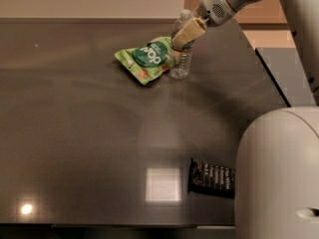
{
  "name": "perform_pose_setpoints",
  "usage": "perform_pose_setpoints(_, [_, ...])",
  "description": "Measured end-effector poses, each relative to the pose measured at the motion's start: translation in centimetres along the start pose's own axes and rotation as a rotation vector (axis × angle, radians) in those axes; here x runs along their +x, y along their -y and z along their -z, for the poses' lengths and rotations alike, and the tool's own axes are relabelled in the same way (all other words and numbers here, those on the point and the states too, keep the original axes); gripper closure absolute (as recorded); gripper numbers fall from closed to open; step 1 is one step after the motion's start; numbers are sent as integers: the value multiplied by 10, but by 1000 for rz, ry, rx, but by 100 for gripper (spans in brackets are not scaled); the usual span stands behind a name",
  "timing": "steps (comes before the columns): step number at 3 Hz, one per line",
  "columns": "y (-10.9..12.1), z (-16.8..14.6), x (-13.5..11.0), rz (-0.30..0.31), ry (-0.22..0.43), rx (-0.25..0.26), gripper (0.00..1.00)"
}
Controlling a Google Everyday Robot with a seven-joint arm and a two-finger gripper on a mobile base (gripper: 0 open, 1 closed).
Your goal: Move water bottle near green rice chip bag
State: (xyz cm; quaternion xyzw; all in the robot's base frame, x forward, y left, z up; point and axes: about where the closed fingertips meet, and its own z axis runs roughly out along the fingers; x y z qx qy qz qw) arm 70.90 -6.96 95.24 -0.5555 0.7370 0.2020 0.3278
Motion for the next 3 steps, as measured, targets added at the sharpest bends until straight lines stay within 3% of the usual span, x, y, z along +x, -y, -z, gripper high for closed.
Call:
perform_pose_setpoints(1, [1, -3, 2, -1, -5, -8, 14])
perform_pose_setpoints(2, [0, -4, 4, 11, -2, -21, 0])
perform_pose_setpoints(3, [0, -4, 4, 11, -2, -21, 0])
